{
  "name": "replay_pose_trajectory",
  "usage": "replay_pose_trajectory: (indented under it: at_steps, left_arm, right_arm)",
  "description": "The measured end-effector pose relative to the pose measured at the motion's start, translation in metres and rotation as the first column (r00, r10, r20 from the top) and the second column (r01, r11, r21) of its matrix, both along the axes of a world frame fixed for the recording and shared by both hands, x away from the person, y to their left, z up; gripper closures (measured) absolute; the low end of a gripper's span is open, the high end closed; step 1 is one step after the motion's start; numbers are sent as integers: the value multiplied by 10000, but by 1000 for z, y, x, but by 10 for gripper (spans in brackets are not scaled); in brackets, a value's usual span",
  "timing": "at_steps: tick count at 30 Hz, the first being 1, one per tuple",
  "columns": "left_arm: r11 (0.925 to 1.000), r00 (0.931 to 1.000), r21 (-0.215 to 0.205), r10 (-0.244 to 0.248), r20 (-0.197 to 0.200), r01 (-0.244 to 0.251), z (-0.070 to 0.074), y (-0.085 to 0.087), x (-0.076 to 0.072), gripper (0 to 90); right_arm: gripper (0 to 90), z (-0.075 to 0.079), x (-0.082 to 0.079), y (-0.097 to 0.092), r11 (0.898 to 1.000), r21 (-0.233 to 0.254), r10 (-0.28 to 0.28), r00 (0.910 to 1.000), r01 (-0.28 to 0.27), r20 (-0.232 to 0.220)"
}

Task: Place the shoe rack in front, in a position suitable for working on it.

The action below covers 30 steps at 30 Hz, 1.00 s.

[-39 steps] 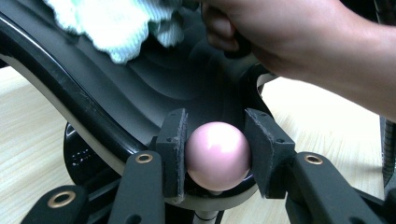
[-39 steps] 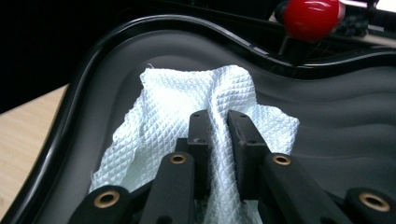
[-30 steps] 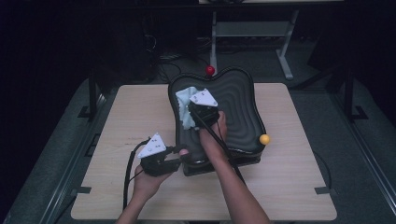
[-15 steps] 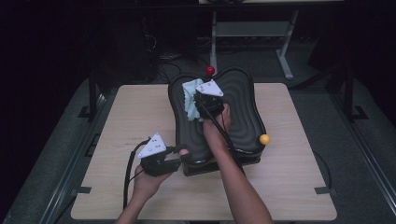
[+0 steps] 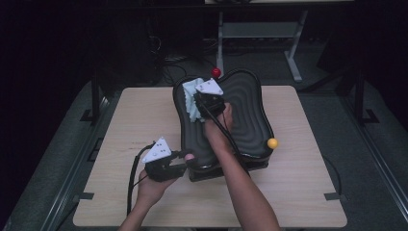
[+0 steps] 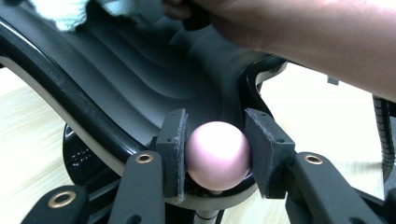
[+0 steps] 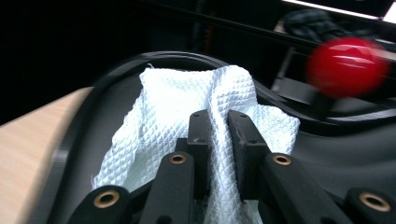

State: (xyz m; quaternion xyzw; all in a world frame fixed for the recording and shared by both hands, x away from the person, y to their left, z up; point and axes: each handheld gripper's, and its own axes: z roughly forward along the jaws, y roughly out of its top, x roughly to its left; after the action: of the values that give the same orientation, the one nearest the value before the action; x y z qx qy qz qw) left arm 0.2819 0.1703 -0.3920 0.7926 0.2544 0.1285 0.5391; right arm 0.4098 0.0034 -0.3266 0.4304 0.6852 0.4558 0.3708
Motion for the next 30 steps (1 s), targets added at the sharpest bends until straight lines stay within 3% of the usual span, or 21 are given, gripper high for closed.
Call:
replay_pose_trajectory:
  at_steps: [4, 7, 10, 12, 15, 17, 20, 22, 25, 26, 28, 30]
  left_arm:
    - [10000, 10000, 6, 11, 6, -11, 0, 0, 0, 602]
    - [10000, 10000, 14, 44, 32, -44, 0, -1, -1, 603]
    - [10000, 10000, 11, 11, 22, -11, 0, 0, -1, 602]
    - [10000, 10000, 12, 24, 14, -24, 0, -1, -1, 602]
    - [10000, 10000, 5, -8, 10, 8, 0, -1, 0, 603]
    - [10000, 10000, 35, 8, 37, -8, 0, -1, -1, 603]
    - [10000, 10000, 14, 29, 41, -29, 0, -1, 0, 602]
    - [10000, 10000, 10, -1, 20, 1, 0, -1, 0, 603]
    - [10000, 10000, 0, -42, 42, 42, 0, -2, 0, 602]
    - [10000, 10000, -9, -60, 22, 60, 0, -1, 1, 602]
    - [10000, 10000, -10, -43, 36, 43, 0, -1, 0, 603]
    - [10000, 10000, 32, -25, 50, 25, 0, -1, 0, 603]
  right_arm:
    - [795, -1, -3, 16, 9988, -313, 381, 9992, -378, 104]
    - [795, 1, 3, 7, 9995, -287, -103, 9997, 110, 241]
    - [794, 3, 6, 6, 9997, -118, -201, 9997, 202, 120]
    - [794, 3, 5, 16, 9996, -48, 276, 9995, -275, 144]
    - [795, 3, 5, 30, 9968, -332, 733, 9971, -725, 224]
    - [795, 4, 8, 26, 9975, -427, 573, 9979, -560, 309]
    - [795, 7, 16, 10, 9999, -101, -1, 9997, 4, 236]
    - [794, 7, 16, 12, 9999, -121, -66, 9996, 70, 259]
    - [793, 4, 11, 24, 9983, 17, 580, 9980, -580, 246]
    - [793, 3, 8, 30, 9969, -192, 773, 9965, -767, 303]
    - [794, 4, 8, 30, 9959, -345, 852, 9960, -842, 276]
    - [795, 6, 10, 20, 9982, -466, 387, 9989, -375, 253]
